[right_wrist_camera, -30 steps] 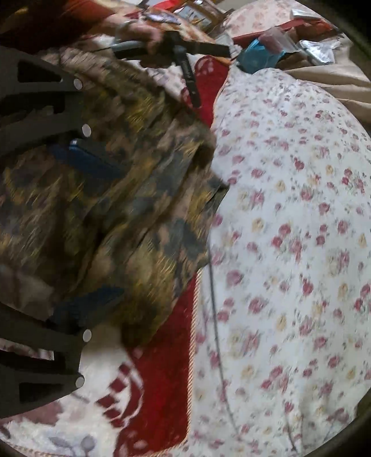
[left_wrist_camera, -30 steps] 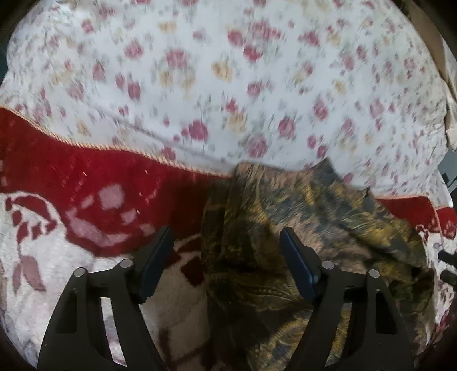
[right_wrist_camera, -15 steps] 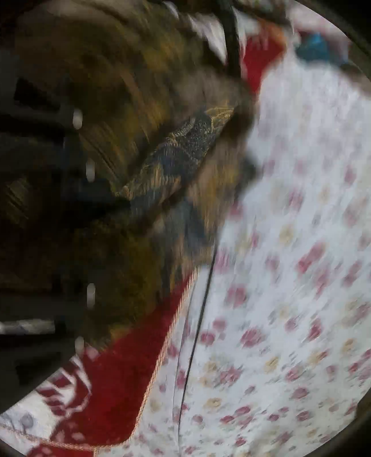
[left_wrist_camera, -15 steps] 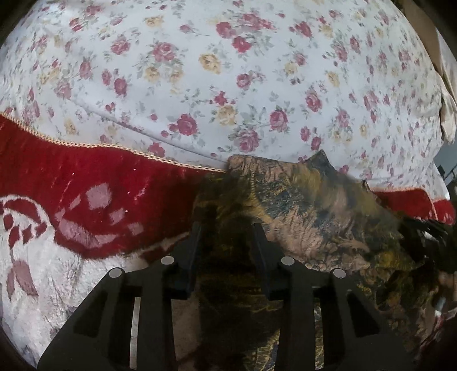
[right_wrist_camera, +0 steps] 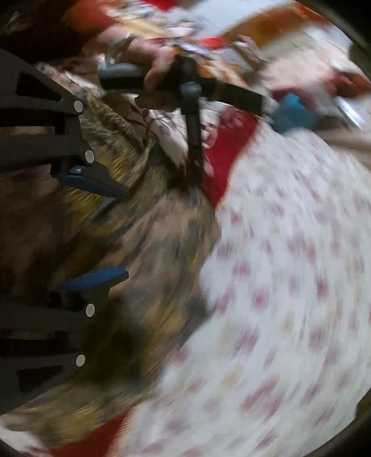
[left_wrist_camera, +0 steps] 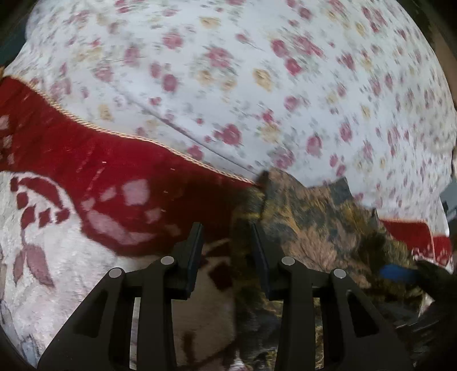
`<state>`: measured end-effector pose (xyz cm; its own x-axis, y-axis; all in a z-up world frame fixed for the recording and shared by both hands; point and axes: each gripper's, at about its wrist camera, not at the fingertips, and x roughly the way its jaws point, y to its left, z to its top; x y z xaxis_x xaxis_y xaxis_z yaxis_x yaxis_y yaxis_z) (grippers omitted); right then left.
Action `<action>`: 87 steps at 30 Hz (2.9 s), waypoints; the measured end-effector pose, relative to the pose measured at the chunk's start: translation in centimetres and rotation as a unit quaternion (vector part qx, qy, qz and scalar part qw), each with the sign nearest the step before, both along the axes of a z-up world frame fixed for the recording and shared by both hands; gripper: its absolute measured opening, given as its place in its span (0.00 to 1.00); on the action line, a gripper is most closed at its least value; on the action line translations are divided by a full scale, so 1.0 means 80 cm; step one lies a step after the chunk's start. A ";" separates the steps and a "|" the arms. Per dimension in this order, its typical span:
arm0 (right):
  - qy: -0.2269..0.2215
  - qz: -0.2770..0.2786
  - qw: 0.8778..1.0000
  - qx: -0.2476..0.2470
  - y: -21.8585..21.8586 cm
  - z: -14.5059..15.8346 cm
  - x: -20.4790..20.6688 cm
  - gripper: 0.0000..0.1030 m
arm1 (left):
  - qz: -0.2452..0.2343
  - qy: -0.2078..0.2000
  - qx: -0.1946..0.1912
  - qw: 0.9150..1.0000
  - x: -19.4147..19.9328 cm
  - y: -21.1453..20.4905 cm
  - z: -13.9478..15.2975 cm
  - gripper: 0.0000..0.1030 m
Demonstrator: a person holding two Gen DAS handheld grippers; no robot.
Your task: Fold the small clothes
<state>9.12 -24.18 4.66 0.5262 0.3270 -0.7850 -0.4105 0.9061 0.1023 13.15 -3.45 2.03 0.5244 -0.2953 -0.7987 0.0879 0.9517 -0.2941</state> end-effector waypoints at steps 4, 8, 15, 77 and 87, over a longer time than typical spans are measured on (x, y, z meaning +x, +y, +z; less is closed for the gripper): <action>0.027 0.028 0.997 -0.070 0.058 -0.046 0.059 0.48 | 0.014 0.014 0.001 1.000 0.005 0.012 -0.003 0.33; 0.011 0.031 0.996 -0.089 0.068 -0.069 0.076 0.30 | 0.020 0.016 -0.003 1.000 0.006 0.018 0.002 0.43; 0.019 0.020 0.998 0.051 0.046 -0.021 0.024 0.06 | 0.021 0.002 -0.052 0.998 -0.003 0.025 0.028 0.46; 0.058 -0.226 0.967 -0.103 -0.243 -0.044 -0.028 0.07 | -0.058 0.011 0.041 0.997 -0.021 -0.071 0.002 0.55; 0.026 -0.229 0.973 0.017 -0.255 -0.008 0.004 0.03 | -0.055 0.002 0.044 0.998 -0.022 -0.072 0.006 0.55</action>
